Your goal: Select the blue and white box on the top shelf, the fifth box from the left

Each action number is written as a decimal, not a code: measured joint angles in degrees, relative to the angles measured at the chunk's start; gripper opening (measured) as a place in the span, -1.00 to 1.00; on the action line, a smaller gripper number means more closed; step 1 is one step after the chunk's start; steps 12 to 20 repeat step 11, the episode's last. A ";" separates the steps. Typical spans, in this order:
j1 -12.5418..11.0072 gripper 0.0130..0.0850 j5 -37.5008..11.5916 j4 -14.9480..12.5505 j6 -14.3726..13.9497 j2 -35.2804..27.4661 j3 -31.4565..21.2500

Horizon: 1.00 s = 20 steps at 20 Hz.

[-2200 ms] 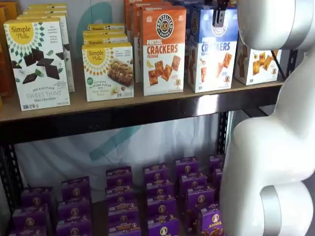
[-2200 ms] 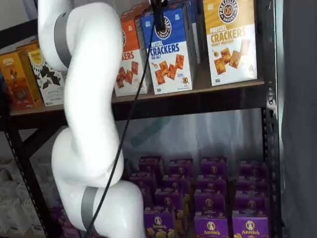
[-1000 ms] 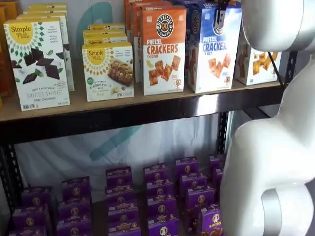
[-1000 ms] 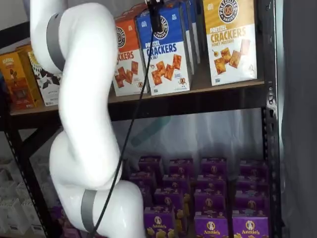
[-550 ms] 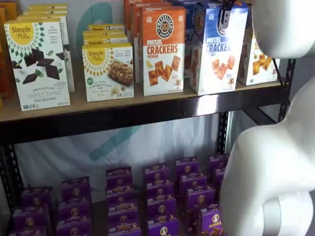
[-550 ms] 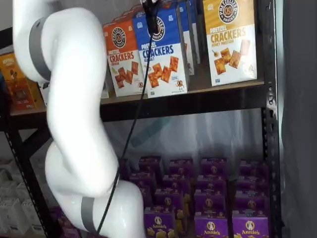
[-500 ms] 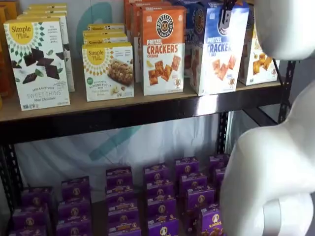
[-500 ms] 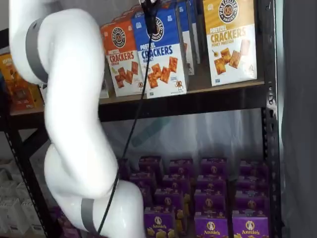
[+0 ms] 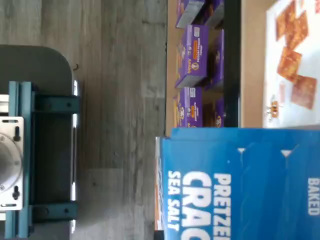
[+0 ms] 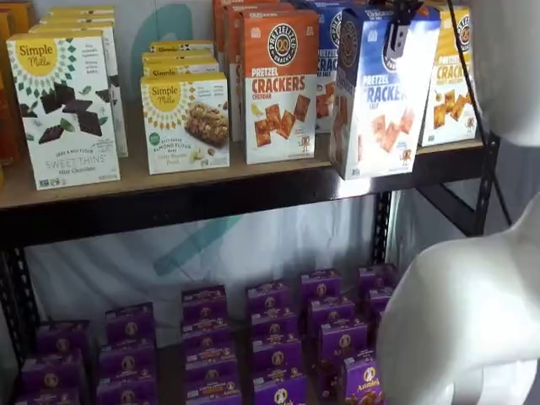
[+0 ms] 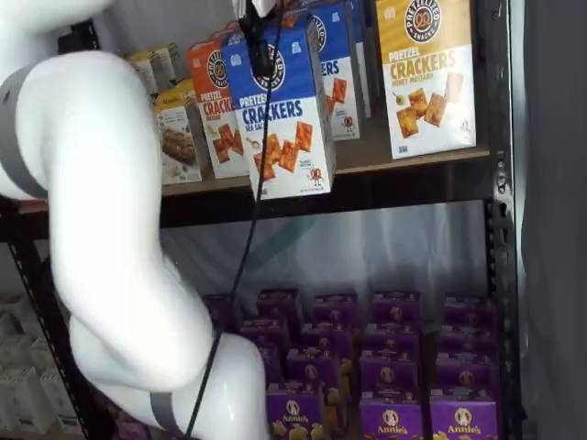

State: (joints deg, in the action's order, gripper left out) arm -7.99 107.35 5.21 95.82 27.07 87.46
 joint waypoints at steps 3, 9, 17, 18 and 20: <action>-0.32 0.22 1.02 0.28 0.11 2.33 -1.74; -1.56 0.22 2.05 0.25 1.30 6.12 -4.86; -2.05 0.22 2.07 0.17 1.80 7.24 -5.92; -2.05 0.22 2.07 0.17 1.80 7.24 -5.92; -2.05 0.22 2.07 0.17 1.80 7.24 -5.92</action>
